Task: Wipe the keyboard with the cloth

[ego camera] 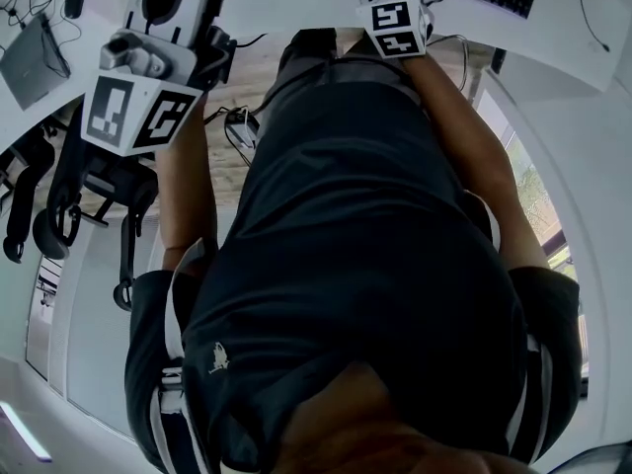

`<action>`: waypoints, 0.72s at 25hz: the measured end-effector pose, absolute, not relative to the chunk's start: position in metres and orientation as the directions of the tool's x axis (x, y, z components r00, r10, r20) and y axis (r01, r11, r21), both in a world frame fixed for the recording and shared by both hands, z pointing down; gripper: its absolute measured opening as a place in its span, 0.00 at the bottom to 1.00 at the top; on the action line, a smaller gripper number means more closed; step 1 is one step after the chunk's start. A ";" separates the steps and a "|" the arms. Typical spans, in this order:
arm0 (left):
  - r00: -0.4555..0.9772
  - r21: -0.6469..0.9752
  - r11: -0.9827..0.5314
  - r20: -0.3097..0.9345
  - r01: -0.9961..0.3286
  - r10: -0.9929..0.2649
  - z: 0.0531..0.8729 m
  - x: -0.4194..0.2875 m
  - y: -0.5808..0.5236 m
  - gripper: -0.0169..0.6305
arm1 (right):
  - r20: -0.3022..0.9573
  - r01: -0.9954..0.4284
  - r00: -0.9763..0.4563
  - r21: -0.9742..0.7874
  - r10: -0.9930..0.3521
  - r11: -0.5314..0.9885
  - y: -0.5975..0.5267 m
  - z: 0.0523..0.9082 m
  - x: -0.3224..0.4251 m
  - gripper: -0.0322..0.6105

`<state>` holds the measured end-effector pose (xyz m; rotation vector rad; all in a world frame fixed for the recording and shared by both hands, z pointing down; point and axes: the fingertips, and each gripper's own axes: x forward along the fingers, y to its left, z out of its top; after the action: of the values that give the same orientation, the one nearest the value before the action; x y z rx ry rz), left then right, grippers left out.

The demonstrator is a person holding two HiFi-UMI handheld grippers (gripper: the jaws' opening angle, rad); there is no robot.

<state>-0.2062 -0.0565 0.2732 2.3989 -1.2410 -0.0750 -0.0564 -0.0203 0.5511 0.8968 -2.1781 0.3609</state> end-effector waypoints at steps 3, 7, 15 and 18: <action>0.586 0.402 -0.492 0.151 -0.772 -0.796 0.274 -0.214 -0.055 0.03 | 0.733 -0.733 -0.439 0.042 -0.519 0.679 -0.031 0.549 -0.017 0.11; 0.577 0.412 -0.480 0.151 -0.775 -0.803 0.280 -0.223 -0.054 0.03 | 0.740 -0.826 -0.319 0.090 -0.593 0.557 -0.054 0.546 0.029 0.11; 0.579 0.412 -0.479 0.157 -0.775 -0.800 0.283 -0.224 -0.060 0.03 | 0.707 -0.717 -0.448 0.081 -0.547 0.692 -0.080 0.546 -0.057 0.11; 0.568 0.413 -0.468 0.159 -0.781 -0.807 0.285 -0.229 -0.065 0.03 | 0.707 -0.798 -0.365 0.097 -0.605 0.594 -0.109 0.543 -0.005 0.11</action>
<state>-0.2291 -0.0646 0.2848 2.3616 -1.2788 -0.0808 -0.0052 -0.1086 0.5432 1.1075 -2.0982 0.3415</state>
